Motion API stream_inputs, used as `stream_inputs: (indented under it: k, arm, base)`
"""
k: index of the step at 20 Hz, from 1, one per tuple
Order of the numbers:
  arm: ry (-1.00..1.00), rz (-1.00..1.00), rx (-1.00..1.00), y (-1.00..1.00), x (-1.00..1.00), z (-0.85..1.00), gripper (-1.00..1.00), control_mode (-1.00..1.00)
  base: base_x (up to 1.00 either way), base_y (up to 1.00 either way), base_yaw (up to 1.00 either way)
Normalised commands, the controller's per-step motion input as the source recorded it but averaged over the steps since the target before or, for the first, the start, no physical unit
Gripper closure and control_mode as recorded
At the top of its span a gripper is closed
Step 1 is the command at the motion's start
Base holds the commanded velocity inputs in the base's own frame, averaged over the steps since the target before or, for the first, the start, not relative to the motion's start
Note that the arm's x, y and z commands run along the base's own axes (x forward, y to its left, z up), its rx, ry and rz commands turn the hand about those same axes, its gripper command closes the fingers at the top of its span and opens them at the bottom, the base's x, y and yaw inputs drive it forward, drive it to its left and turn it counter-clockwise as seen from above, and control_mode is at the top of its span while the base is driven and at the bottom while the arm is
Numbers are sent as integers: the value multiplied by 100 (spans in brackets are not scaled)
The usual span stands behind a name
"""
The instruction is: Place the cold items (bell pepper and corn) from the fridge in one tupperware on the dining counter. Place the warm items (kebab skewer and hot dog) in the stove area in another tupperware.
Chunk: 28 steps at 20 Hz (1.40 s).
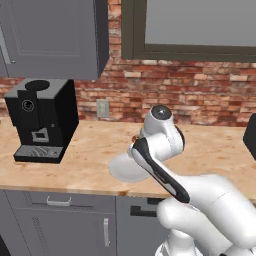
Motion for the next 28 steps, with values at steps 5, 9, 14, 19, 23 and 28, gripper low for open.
stream_inputs:
  k: [5,9,14,19,23,28]
  arm:
    - [29,-5,5,-49,-54,32,100,-100]
    - [2,-19,22,-46,-41,3,100,-100]
    - [0,-31,29,-43,-44,0,100,-100]
    - [0,0,0,0,0,0,100,100]
    - [0,0,0,0,0,0,100,100]
    - [0,0,0,0,0,0,100,100]
  base:
    - [0,0,0]
    - [0,0,0]
    - [0,0,0]
    - [-61,-29,-57]
    - [-52,-19,-65]
    - [-3,-32,-4]
